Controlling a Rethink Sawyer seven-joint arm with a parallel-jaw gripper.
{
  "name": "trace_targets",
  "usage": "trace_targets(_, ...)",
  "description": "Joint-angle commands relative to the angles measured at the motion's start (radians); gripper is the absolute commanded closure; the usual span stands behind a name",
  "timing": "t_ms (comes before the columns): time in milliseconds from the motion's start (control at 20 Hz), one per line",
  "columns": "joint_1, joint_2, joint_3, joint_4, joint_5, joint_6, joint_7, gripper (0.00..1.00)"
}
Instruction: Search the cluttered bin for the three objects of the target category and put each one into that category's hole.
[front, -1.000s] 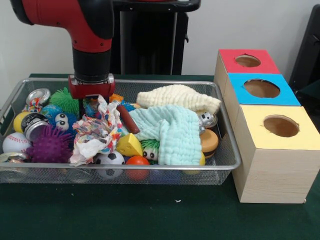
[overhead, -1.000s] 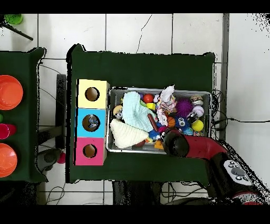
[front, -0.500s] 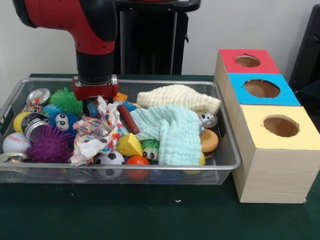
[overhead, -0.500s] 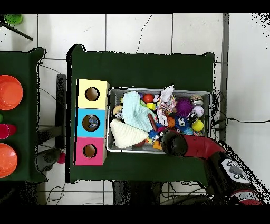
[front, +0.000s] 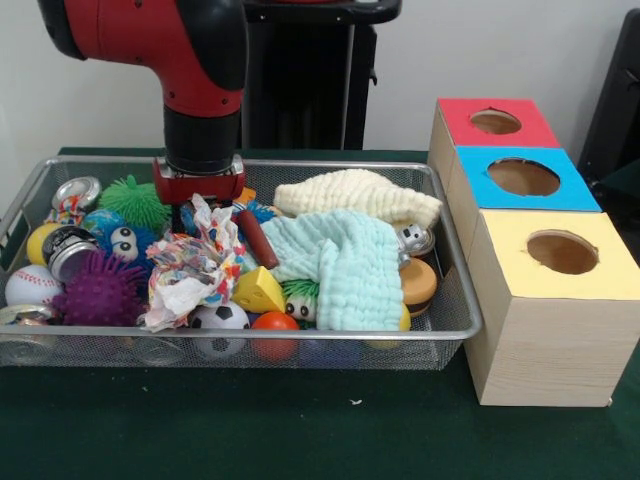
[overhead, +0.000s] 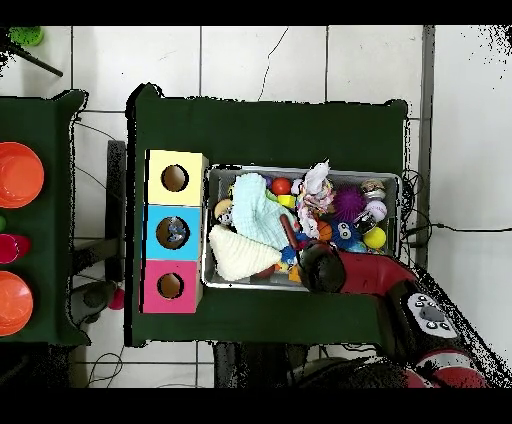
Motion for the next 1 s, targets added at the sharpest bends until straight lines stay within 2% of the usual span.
trace_targets(50,0.064,0.13,-0.028,-0.086,-0.029,0.122,0.077,0.0)
trace_targets(250,0.127,0.192,-0.11,-0.157,-0.052,0.104,0.097,0.0)
trace_targets(450,0.219,0.234,-0.218,-0.219,-0.082,0.175,0.089,0.0)
trace_targets(600,0.267,0.242,-0.275,-0.231,-0.093,0.206,0.083,0.0)
trace_targets(1000,0.306,0.204,-0.305,-0.211,-0.088,0.269,0.038,0.0)
